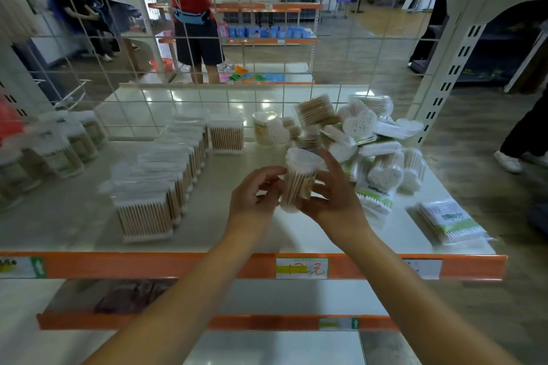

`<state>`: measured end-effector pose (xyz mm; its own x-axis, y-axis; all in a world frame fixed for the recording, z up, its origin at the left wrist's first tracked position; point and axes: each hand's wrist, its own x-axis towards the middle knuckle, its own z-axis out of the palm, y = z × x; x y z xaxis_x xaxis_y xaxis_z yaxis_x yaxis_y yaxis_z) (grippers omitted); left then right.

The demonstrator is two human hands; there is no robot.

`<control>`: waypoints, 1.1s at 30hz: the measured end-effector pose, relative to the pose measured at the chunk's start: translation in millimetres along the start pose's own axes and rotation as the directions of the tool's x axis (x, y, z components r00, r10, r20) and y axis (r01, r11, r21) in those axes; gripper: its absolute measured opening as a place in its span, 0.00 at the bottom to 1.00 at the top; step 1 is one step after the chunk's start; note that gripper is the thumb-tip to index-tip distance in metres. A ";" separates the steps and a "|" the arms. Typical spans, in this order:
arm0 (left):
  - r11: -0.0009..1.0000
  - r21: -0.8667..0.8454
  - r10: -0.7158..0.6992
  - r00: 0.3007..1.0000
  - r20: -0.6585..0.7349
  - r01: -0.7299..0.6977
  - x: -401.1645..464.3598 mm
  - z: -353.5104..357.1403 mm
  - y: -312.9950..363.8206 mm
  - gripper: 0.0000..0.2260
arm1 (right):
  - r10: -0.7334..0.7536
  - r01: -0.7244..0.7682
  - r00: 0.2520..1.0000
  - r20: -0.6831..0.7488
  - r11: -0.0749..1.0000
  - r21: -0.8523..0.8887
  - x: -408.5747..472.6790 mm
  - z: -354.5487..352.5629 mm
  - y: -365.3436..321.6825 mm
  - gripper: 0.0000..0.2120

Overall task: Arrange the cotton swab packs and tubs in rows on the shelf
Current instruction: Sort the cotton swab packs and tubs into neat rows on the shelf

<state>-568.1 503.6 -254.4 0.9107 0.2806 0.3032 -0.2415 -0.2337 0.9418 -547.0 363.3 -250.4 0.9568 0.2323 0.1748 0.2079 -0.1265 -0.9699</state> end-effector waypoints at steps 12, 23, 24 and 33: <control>0.995 0.018 0.101 0.995 0.021 -0.101 0.8 -54.3 15.0 0.13 | -0.217 0.239 0.970 0.107 0.923 -0.303 3.4 32.2 -36.5 0.41; 0.953 0.175 0.240 0.968 0.068 -0.248 47.8 -184.1 35.3 0.09 | -0.352 0.379 0.925 0.139 0.871 -0.314 43.0 140.7 -105.7 0.39; 0.927 0.267 0.242 0.964 0.106 -0.262 53.6 -198.6 35.4 0.09 | -0.371 0.394 0.919 0.132 0.867 -0.305 47.4 151.3 -110.0 0.40; 0.694 0.699 0.165 0.983 0.079 -0.173 82.9 -354.5 9.8 0.09 | -0.400 0.438 0.899 0.179 0.809 -0.392 70.9 306.2 -118.6 0.39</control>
<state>-613.8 854.6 -168.7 0.8820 0.1634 0.4420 -0.0910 -0.8612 0.5000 -566.1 690.0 -174.8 0.7407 0.4321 0.5145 0.6668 -0.3789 -0.6417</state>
